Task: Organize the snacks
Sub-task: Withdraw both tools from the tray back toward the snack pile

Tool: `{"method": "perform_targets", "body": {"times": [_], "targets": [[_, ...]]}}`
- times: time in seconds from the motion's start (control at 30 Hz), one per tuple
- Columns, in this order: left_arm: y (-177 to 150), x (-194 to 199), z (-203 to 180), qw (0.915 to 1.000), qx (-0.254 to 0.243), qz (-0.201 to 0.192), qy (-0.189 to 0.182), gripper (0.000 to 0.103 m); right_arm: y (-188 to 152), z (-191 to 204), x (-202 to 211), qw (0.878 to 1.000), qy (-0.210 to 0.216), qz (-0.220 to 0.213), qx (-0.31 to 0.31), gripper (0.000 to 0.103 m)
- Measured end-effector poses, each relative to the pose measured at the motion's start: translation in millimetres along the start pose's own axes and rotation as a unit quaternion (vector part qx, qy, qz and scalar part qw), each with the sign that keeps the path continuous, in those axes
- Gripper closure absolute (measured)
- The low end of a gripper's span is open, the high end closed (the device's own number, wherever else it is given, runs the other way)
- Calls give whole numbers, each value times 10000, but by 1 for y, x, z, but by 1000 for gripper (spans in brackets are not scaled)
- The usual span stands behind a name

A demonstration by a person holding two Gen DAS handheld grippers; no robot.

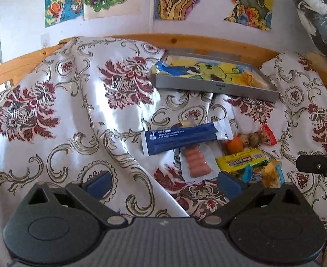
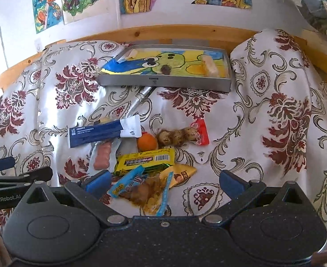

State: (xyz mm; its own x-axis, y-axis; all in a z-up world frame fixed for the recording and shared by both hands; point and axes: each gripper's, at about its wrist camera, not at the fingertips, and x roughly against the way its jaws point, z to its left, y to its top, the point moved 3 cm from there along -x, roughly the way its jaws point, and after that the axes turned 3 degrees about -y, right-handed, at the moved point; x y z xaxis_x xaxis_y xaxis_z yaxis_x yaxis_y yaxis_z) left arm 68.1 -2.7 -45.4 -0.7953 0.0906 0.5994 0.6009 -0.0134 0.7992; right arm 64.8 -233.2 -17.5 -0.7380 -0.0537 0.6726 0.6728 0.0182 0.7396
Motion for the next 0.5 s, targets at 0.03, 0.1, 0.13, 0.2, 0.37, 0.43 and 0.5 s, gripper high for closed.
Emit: {"method": "perform_targets", "body": {"times": [0.03,0.1,0.13,0.2,0.37,0.43,0.5], "targets": [[0,-1,1,10000,20,30,3,0,0,0,-1,10000,-6,23,-2,1],[-1,-3,3,9999,68,78,16,0,0,0,-2,10000,-10,62,-10,1],[-1,-3,4,9999,93,103,25,0,0,0,-2,10000,-6,77,-8,1],[0,-6,6,9998,123,173,25,0,0,-1,-3,10000,6,98,16,1],[6,-15,9,9995,-18,330,27,0,0,1,-7,9999,-2,157,62,1],[11,-19,9,9993,-108,351,31,0,0,2,-9,9998,-9,187,81,1],[15,-22,9,9992,-187,348,41,0,0,3,-10,9997,-16,220,94,1]]}}
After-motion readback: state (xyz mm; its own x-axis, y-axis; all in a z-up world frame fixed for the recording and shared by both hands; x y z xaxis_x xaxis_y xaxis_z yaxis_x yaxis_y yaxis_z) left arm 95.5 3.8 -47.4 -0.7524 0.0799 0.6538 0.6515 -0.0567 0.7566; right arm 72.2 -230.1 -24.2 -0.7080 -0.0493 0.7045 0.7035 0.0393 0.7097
